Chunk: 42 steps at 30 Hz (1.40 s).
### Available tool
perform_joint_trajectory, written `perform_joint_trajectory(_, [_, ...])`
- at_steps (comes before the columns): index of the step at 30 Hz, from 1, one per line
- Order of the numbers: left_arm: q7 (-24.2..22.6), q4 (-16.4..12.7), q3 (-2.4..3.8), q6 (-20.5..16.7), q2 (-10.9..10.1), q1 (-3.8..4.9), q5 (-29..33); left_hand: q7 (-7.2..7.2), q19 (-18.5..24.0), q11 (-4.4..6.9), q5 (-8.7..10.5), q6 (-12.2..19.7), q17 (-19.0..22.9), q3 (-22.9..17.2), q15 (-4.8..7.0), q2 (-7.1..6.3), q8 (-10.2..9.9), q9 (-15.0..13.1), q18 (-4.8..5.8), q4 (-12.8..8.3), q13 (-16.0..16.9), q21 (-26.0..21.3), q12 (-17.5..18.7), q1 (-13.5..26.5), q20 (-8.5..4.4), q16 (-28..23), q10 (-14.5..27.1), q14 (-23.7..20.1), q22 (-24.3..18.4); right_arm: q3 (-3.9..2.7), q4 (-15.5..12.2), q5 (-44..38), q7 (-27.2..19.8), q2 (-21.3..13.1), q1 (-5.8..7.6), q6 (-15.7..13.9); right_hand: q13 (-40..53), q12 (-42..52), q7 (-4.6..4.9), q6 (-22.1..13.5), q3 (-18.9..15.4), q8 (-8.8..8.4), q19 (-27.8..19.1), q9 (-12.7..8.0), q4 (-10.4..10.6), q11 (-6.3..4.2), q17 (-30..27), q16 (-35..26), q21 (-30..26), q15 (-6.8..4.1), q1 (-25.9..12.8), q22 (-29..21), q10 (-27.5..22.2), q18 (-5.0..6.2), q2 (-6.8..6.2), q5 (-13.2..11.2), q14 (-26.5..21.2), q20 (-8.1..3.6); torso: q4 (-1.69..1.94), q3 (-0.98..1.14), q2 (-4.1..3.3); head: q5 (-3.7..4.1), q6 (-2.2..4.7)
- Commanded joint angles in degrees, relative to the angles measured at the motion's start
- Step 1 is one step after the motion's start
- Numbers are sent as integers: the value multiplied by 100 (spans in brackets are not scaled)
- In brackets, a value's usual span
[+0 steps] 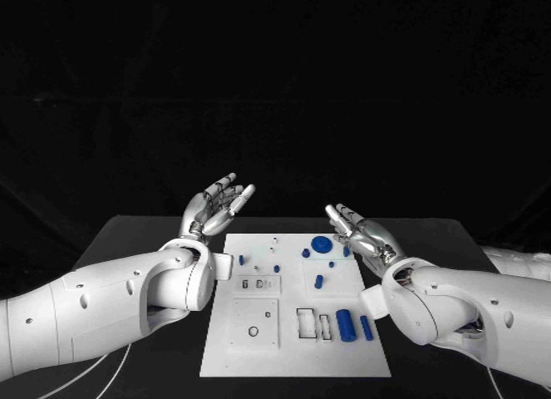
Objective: Assemble the parts on the task board
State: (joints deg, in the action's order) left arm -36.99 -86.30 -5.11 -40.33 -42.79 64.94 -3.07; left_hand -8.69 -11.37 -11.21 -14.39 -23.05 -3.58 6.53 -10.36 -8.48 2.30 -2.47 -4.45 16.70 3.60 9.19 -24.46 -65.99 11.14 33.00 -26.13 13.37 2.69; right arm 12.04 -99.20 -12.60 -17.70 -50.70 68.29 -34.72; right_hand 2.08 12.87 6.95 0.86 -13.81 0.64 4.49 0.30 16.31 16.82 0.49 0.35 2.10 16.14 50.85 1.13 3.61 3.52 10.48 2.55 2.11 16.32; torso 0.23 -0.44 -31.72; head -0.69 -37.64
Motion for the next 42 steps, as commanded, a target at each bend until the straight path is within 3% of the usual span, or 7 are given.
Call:
perform_joint_trajectory(1, [-910,13,-10,339,20,26,-265,-564,-148,-92,-49,-133,-16,13,-88,-39,28,-17,-89,53,11,129,-84,-151,147,120,-113,116,37,68,-96,-818,601,-47,65,688,9,53,1048,17,0,21,4,8,32,22,11,27,25,26,71,6,23,72,17,15,34,33,0,-2,-2,0,-1])
perform_joint_trajectory(10, [-652,26,-110,484,-13,23,-264,-559,-2124,-121,1,-503,-45,-120,-152,197,67,-54,-440,38,27,1432,-304,-67,541,438,-923,1305,451,121,210,-893,615,7,108,937,150,946,1016,113,-121,78,965,35,28,20,226,435,521,-66,329,226,901,162,69,16,1317,26,-2,-1,-9,-67,-153])
perform_joint_trajectory(22, [86,169,-496,664,-9,18,-411,-52,-3995,604,77,-1248,-517,-145,687,614,173,-119,-611,19,157,2648,-311,183,-36,951,-3703,4284,931,119,774,-918,464,169,145,1383,144,1590,360,690,-336,365,5952,149,31,-798,1738,3422,3109,-1236,698,1310,3297,728,88,90,7890,-674,-6,-9,-19,-129,-266])
perform_joint_trajectory(24, [256,200,-554,701,-7,19,-507,-2,-4137,697,76,-1481,-815,-130,799,640,233,-143,-600,13,345,2932,-446,177,-135,1273,-4143,4520,1100,118,863,-927,429,212,160,1456,121,1110,310,868,-428,377,6967,141,56,-896,5908,7372,5164,-1321,842,3221,3703,445,75,271,8308,-865,-5,-6,-29,-132,-260])
perform_joint_trajectory(28, [581,254,-634,820,-28,19,-928,63,-4219,748,85,-2113,-1576,-77,924,688,511,-244,-584,12,956,3610,-1022,163,-280,2114,-4793,4794,1543,116,1043,-955,439,312,202,1585,145,813,515,1555,-439,594,7725,235,35,-820,8505,8816,7468,-1227,940,6444,4010,35,185,86,8718,-766,-26,2,-41,-168,-250])
perform_joint_trajectory(38, [986,483,-699,986,67,19,-1925,0,-6012,668,77,-2010,-8470,17,850,682,767,-220,65,5,8433,7394,-6445,88,-320,5660,-6296,7543,6775,108,1469,-1591,687,545,546,1694,354,1000,409,1945,-448,516,8551,259,-63,-909,8951,8965,8790,-1244,1444,8887,4701,-352,143,83,8789,-622,-16,7,-95,-184,-278])
perform_joint_trajectory(42, [1031,559,-701,993,135,20,-2147,-113,-7158,535,75,-2081,-8642,-5,698,671,864,-229,310,11,8640,7916,-6554,54,-213,5700,-6387,7663,8111,96,1651,-2438,867,642,663,1611,444,1146,232,3238,-169,964,8551,478,-570,-953,8951,8965,8790,-1288,2139,8887,4726,-352,24,38,8789,-666,12,-16,-117,-129,-278])
